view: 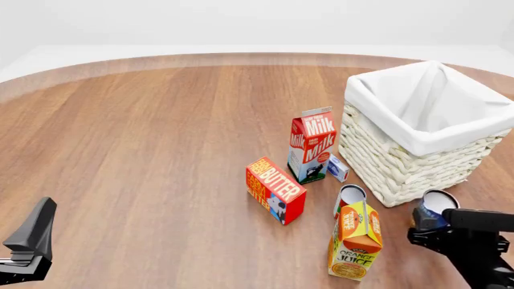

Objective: Pick up the alphabet soup, and put it in the basket.

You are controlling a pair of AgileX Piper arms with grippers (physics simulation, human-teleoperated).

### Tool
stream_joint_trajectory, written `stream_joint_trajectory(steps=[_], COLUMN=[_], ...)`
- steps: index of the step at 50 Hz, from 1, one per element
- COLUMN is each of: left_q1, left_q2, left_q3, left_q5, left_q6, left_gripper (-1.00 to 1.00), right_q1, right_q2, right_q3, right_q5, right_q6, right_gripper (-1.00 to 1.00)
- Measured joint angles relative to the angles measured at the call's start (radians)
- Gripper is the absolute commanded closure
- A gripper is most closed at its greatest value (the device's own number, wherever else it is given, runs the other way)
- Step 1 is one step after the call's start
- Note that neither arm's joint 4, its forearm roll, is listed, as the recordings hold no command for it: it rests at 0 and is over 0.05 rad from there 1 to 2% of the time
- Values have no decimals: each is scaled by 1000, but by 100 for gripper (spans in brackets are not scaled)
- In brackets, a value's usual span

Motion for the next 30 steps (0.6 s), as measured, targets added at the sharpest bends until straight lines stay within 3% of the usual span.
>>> stream_joint_trajectory(steps=[18, 30], left_q1=[0, 0], left_q2=[0, 0], left_q3=[0, 0], left_q5=[0, 0], left_q6=[0, 0], left_gripper=[-100, -100], right_q1=[-20, -28], right_q2=[-760, -1007], right_q3=[0, 0], right_q5=[712, 930], right_q6=[-1, -12], right_gripper=[100, 100])
